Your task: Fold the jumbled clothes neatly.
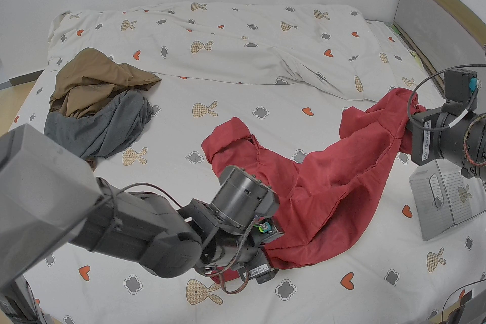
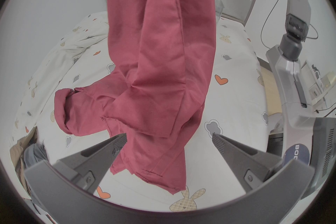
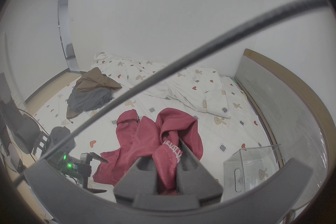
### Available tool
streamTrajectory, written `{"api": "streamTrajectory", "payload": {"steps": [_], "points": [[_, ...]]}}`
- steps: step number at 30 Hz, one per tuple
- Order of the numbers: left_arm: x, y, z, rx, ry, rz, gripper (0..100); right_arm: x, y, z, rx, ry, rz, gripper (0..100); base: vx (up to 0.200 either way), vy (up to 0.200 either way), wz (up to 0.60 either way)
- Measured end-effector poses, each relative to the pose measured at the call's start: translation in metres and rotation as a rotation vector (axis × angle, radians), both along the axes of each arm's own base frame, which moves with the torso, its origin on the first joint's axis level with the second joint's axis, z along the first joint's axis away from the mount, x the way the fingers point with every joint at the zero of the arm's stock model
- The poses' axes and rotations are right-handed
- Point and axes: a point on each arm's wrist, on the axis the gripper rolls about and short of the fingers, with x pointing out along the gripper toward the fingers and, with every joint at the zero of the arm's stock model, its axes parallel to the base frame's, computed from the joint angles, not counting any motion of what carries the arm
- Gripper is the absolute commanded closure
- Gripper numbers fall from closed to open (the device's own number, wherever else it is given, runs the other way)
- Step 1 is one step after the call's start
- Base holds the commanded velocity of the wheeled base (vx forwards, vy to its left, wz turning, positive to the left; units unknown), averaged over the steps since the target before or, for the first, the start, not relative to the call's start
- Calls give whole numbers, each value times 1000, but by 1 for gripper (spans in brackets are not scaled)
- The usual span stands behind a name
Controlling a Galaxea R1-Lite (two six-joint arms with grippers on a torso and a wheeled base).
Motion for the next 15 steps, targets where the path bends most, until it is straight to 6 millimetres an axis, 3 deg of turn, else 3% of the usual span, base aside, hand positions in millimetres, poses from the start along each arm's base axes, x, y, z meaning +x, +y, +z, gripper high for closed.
{"api": "streamTrajectory", "payload": {"steps": [6, 15], "points": [[6, -19, -11, 37, -32, -1, 0, -1, 0, 0, 1, -1, 5, 100, 0, 0, 0], [31, -41, -21, 44, -80, 20, 0, -5, -3, 3, 9, -10, 10, 100, 0, 0, 0]]}}
